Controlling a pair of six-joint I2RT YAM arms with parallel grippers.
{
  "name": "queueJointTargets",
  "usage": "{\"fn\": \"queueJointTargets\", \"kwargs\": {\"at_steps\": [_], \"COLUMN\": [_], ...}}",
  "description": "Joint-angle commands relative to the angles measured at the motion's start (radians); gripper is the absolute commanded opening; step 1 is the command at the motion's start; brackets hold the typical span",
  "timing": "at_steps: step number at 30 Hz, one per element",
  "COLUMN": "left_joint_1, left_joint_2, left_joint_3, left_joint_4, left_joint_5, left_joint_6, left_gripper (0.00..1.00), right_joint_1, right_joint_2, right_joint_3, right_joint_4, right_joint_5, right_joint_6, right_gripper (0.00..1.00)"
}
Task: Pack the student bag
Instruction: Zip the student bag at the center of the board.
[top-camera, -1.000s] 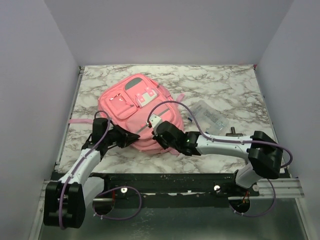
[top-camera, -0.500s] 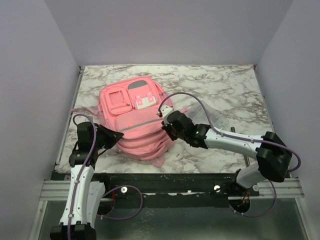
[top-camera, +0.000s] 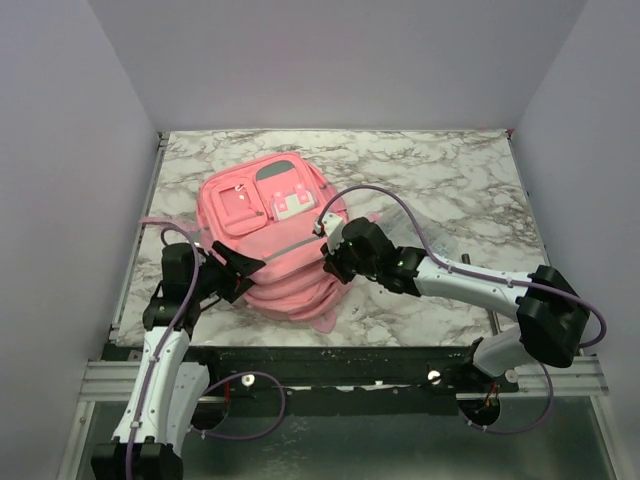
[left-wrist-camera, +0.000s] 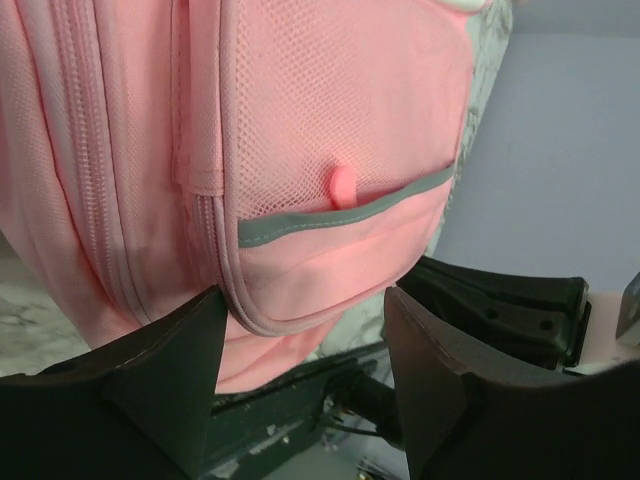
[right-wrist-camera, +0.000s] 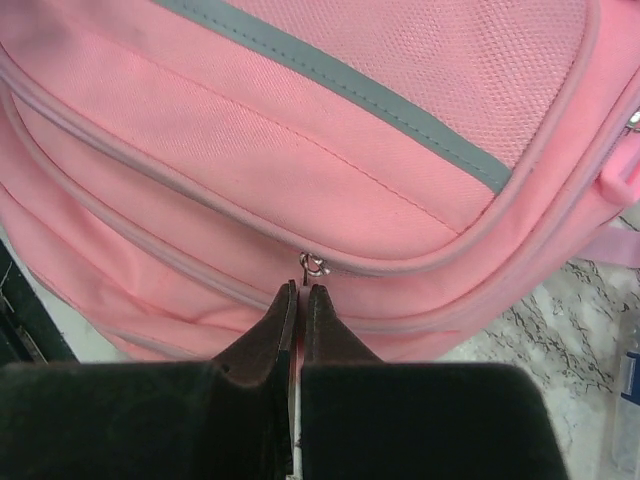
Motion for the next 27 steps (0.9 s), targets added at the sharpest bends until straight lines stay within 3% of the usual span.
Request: {"fn": "queueJointTargets", "kwargs": {"at_steps": [1, 4, 6, 9, 12, 20, 24, 27], "left_joint_1": [-0.195, -0.301, -0.313, -0.313, -0.324, -0.462, -0.588, -0.649], "left_joint_2": [-0.03, -0.039, -0.061, -0.085, -0.022, 0.118, 0.1, 0.141], "left_joint_3": [-0.088, -0.091, -0.066, -0.005, 0.055, 0.317, 0.349, 0.341], "left_joint_4": [0.123, 0.135, 0.114, -0.008, 0.06, 0.035, 0.025, 0.019], "left_joint_5": [0.093, 0.021, -0.035, -0.182, -0.16, -0.219, -0.317, -0.295], "left_joint_6": [-0.37, -0.496, -0.476, -0.389, -0.204, 0.398, 0.781, 0.954], "left_gripper": [0.64, 0.63, 0.62, 0.69, 0.69, 0.71, 0.71, 0.68], "right_joint_1": [0.01, 0.01, 0.01, 0.01, 0.011, 0.01, -0.006, -0.025], "right_joint_2": [-0.02, -0.016, -0.023, -0.047, -0.074, -0.105, -0.111, -0.125], "right_joint_3": [0.006, 0.009, 0.003, -0.026, -0.041, -0.074, -0.094, -0.1], "right_joint_4": [0.108, 0.09, 0.078, 0.083, 0.071, 0.104, 0.147, 0.178], "right_joint_5": [-0.117, -0.114, -0.113, -0.06, -0.04, -0.084, -0.143, -0.191], "right_joint_6": [-0.011, -0.02, -0.025, -0.009, -0.001, 0.041, 0.069, 0.097], "right_gripper": [0.01, 0.01, 0.01, 0.01, 0.0, 0.01, 0.01, 0.01]}}
